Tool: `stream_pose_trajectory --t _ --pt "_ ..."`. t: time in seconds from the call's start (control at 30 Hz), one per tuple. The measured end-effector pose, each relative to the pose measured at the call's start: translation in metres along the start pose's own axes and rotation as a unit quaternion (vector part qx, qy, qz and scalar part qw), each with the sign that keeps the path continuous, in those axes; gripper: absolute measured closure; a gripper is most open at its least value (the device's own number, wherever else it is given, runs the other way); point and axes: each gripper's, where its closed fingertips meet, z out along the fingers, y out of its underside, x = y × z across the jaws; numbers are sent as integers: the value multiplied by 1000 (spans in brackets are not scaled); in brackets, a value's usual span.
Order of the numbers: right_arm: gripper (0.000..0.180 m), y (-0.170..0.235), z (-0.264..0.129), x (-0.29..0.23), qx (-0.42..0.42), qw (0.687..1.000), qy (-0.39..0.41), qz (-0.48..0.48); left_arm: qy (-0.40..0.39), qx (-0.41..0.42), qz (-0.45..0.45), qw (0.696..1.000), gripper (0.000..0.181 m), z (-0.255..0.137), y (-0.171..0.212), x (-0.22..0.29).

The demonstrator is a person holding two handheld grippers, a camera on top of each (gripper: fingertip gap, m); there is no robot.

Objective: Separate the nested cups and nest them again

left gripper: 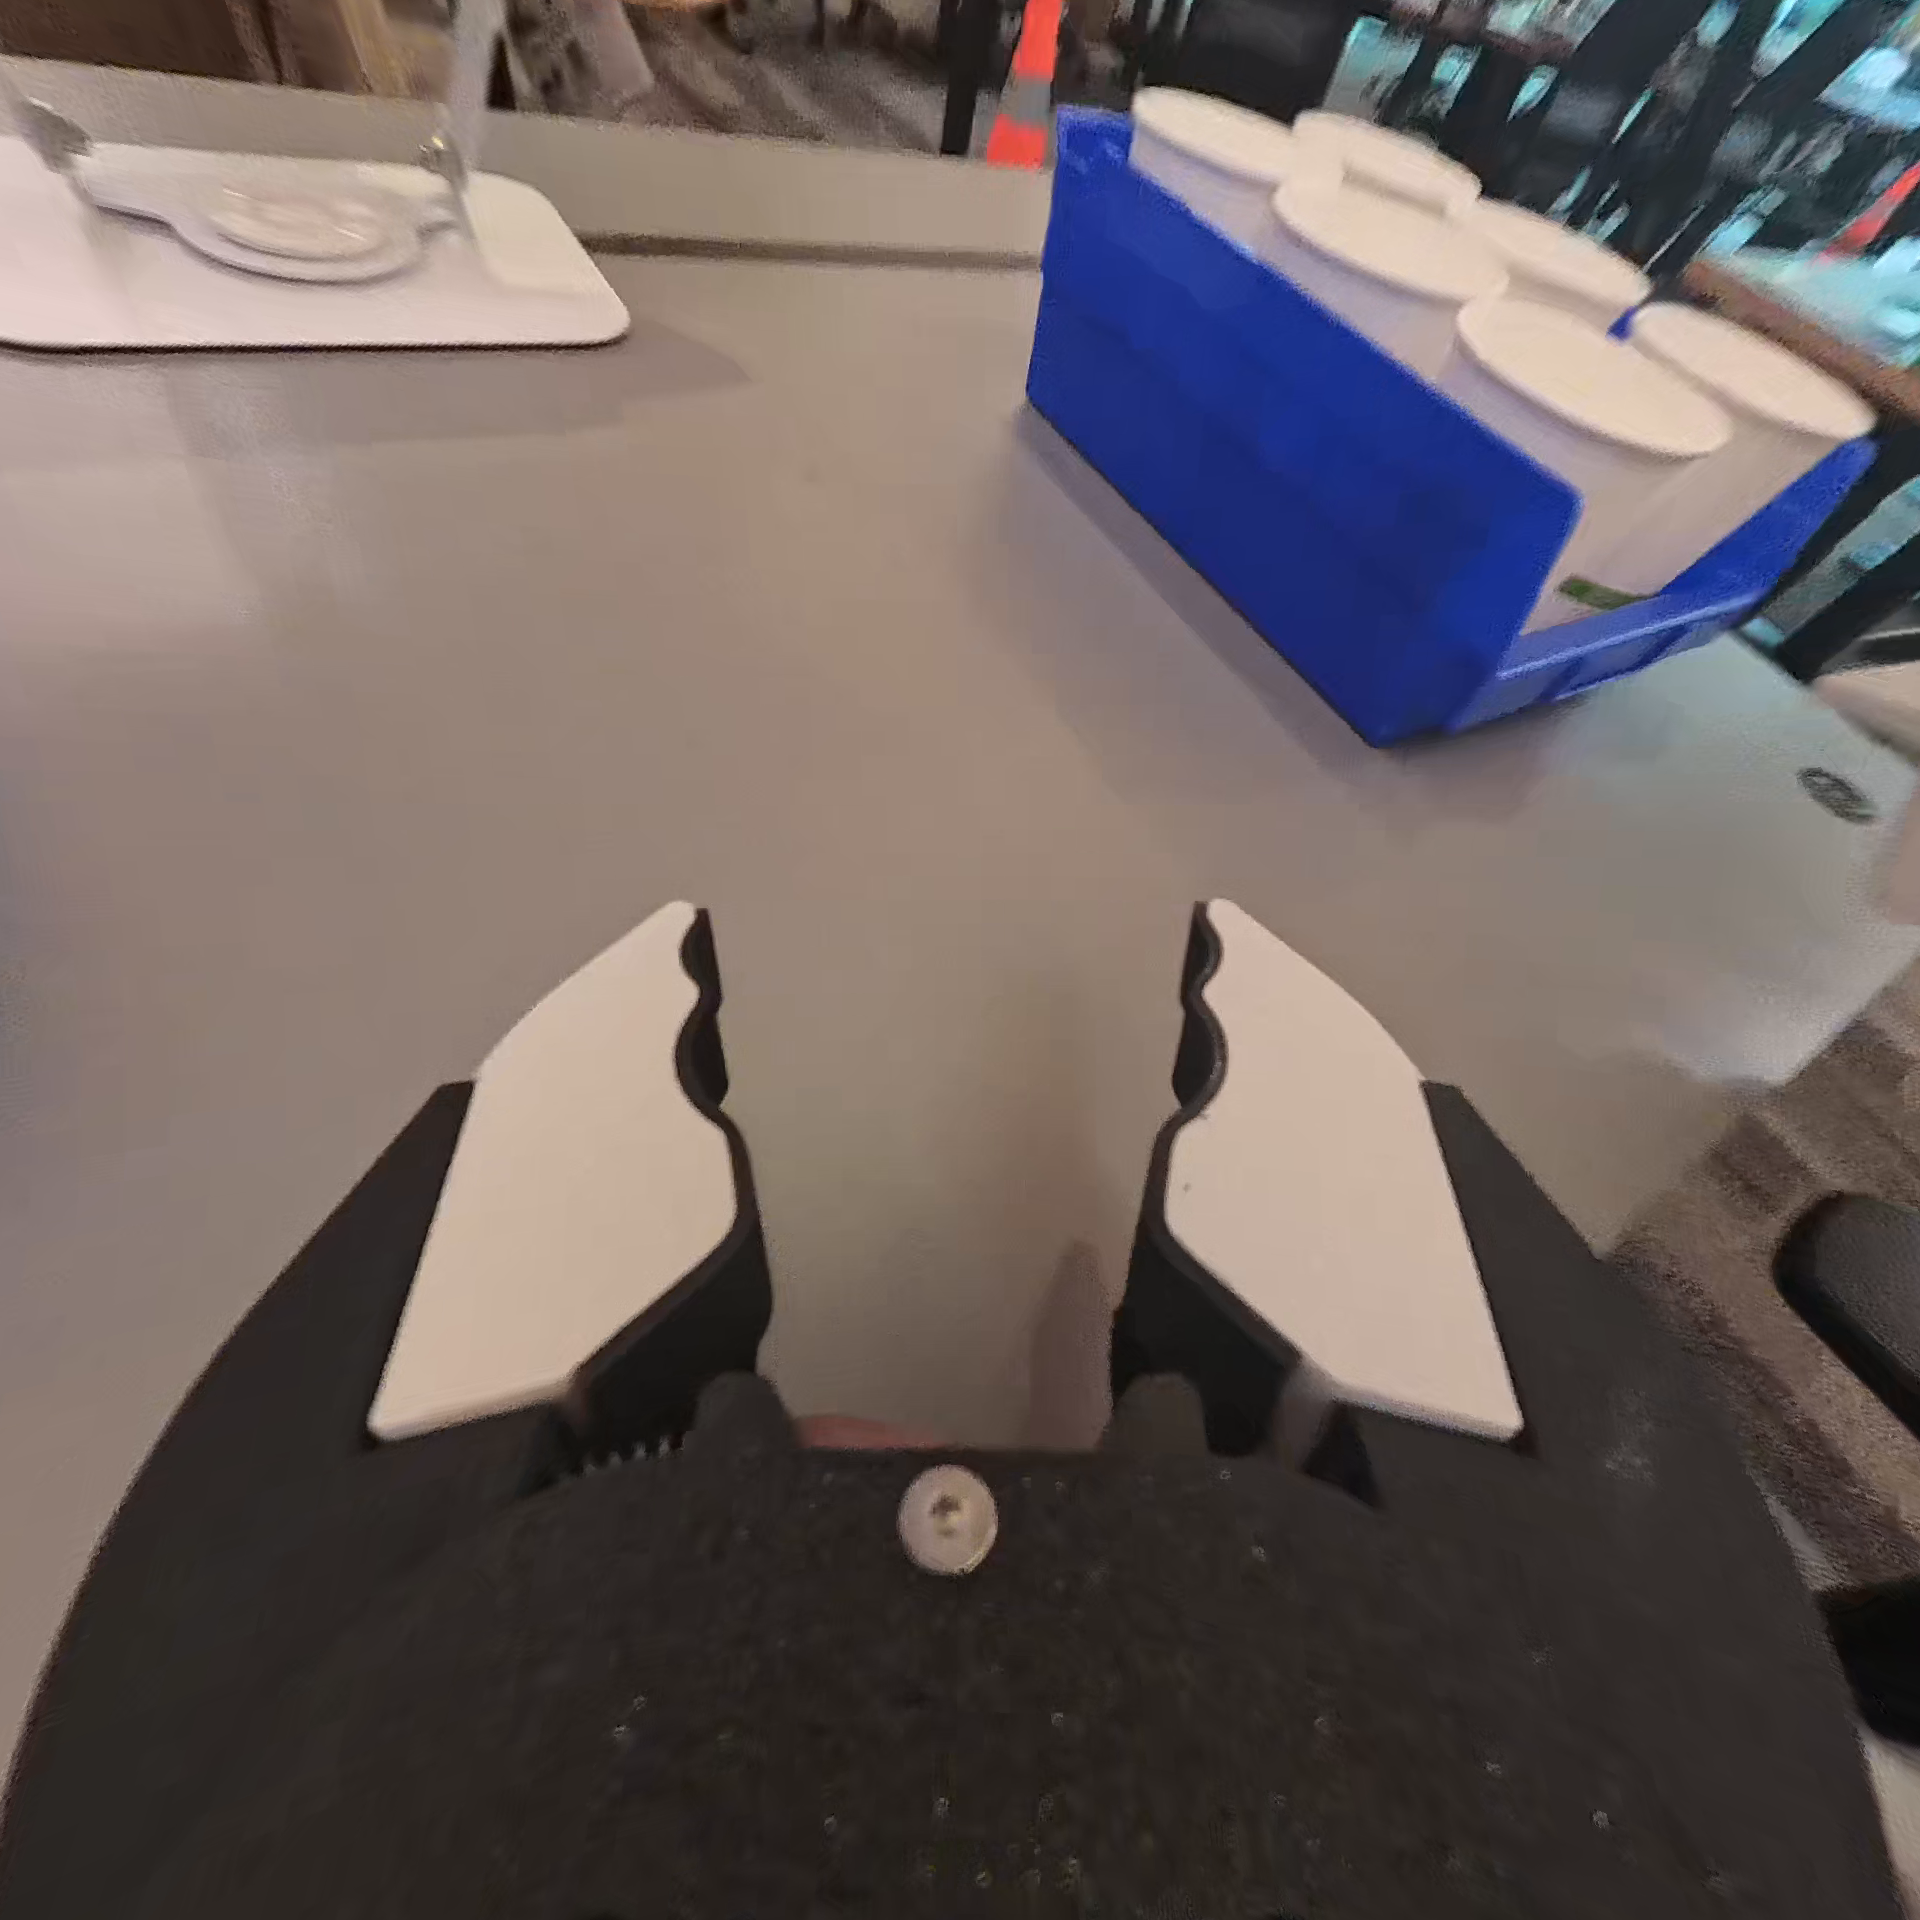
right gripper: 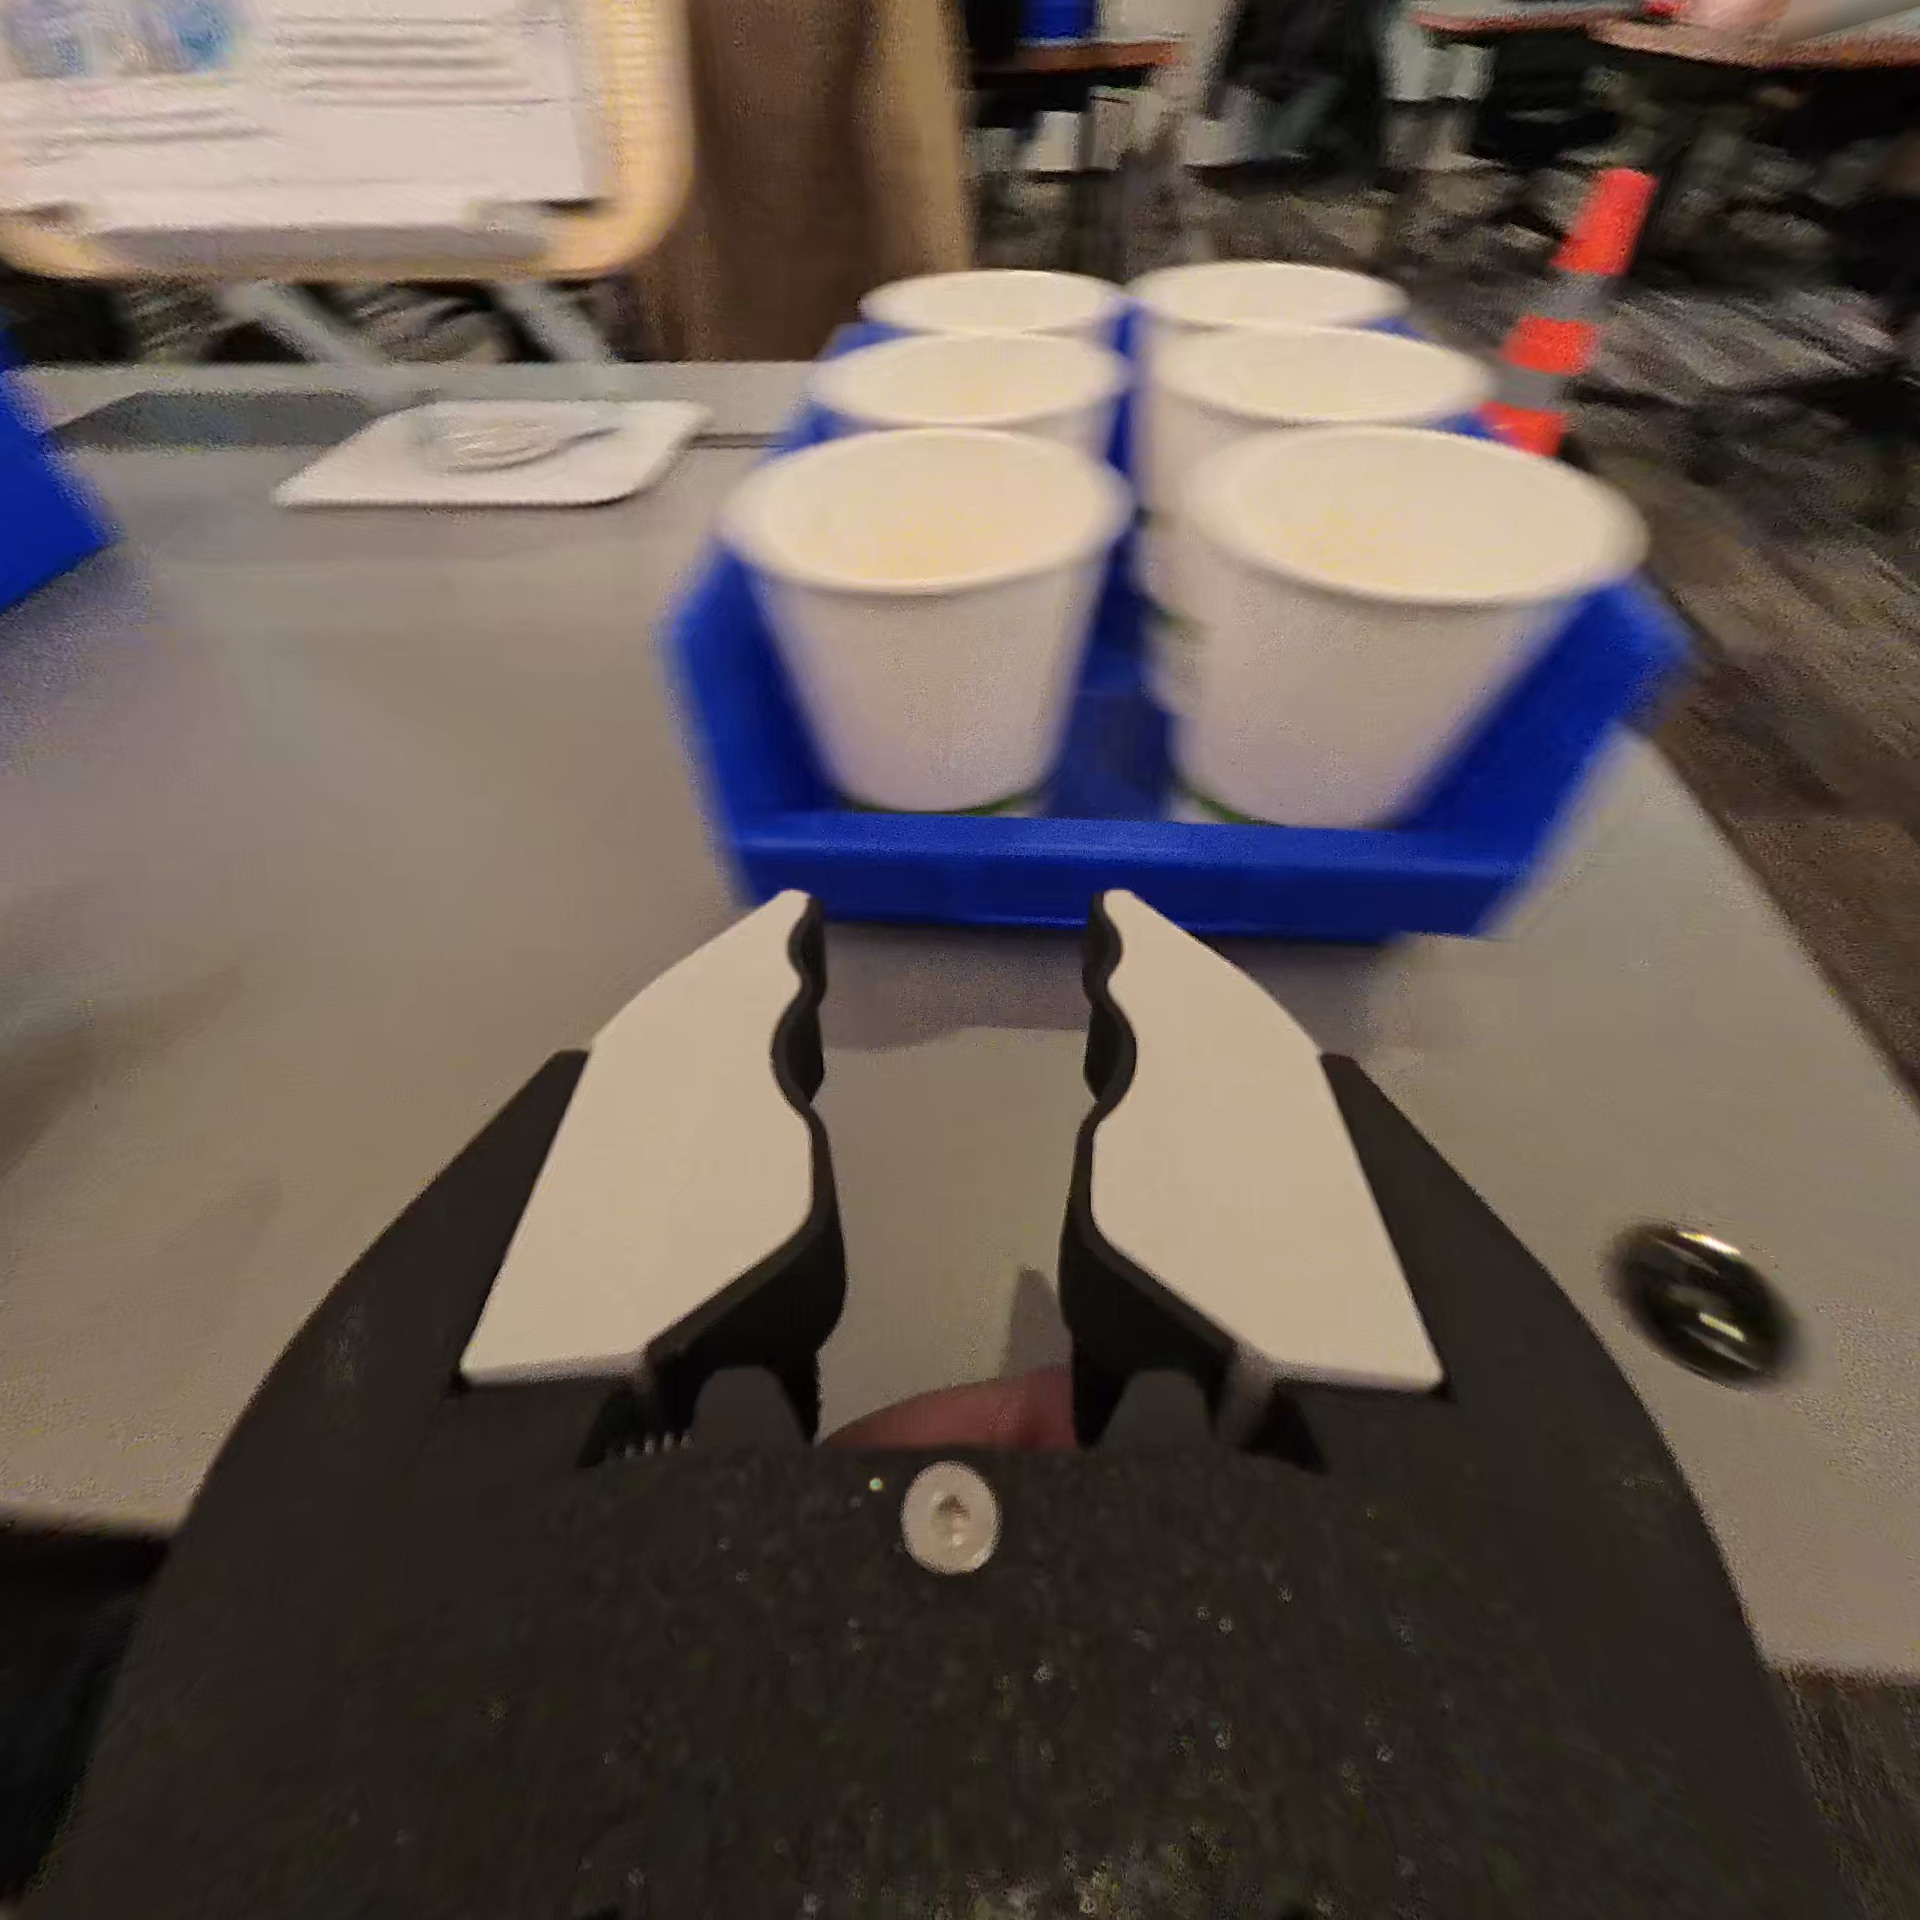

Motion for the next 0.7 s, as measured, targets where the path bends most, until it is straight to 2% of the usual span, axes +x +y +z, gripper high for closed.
stream_pose_trajectory --t 0.1,0.2,0.27,0.3,0.4,0.43,0.5,0.6,0.63,0.67,0.7 --pt "140 0 5 89 11 995 79 54 5 -2 28 1000 104 54 -13 43" --pt "146 14 27 138 -32 994 92 53 50 -10 24 998 107 106 -23 103" --pt "140 15 43 140 -56 995 39 75 77 -31 22 996 107 135 -22 139" --pt "139 8 48 138 -41 995 14 90 80 -34 19 996 107 147 -23 151" --pt "145 3 61 144 -44 994 18 94 85 -42 6 995 113 171 -21 174" --pt "146 7 66 147 -63 994 26 83 80 -47 4 996 120 176 -20 177" --pt "146 8 74 148 -77 995 26 63 55 -57 5 997 148 182 -16 172" --pt "151 4 84 141 -73 996 8 54 27 -51 28 998 156 183 -17 161" --pt "158 4 87 136 -74 996 -1 58 17 -52 30 998 158 183 -18 158" --pt "172 3 89 130 -70 995 -10 68 9 -55 35 998 159 184 -19 156" --pt "174 3 90 127 -67 994 0 82 -4 -58 41 997 161 184 -19 154"
